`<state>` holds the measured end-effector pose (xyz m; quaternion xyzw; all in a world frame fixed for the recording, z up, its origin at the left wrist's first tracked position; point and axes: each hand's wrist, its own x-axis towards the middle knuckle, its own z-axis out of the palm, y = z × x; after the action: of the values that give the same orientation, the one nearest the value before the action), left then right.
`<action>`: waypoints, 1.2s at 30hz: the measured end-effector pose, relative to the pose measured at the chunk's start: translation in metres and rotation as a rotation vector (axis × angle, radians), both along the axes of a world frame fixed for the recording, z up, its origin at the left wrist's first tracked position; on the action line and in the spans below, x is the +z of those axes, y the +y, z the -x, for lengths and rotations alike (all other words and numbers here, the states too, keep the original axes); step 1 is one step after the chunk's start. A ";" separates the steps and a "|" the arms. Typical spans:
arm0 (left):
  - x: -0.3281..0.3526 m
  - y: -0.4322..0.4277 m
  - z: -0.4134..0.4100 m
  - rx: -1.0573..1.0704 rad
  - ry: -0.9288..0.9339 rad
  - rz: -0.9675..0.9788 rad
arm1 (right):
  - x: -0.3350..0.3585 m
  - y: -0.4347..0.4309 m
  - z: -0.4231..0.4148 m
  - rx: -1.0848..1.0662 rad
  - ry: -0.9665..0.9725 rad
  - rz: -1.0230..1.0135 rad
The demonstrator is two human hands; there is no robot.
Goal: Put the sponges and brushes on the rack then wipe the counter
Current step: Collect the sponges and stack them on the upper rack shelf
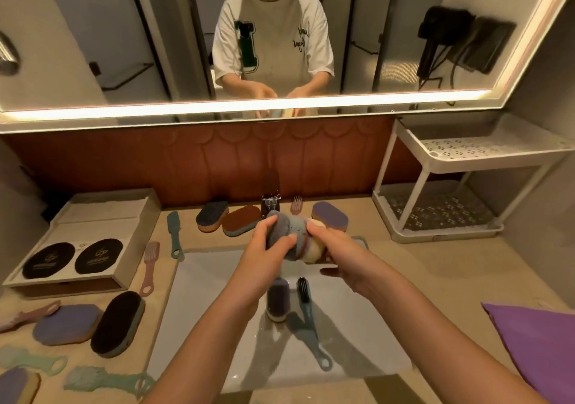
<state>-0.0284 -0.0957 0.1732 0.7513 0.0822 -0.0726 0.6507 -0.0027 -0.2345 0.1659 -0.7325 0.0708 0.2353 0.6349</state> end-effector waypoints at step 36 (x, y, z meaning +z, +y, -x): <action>0.061 -0.283 -0.193 -0.283 -0.394 -0.560 | 0.079 -0.307 -0.170 -0.024 -0.399 0.258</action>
<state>0.1650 -0.3782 0.2340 0.9038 -0.1328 0.0096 0.4068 0.1671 -0.5417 0.2448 -0.8386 -0.0177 0.0674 0.5403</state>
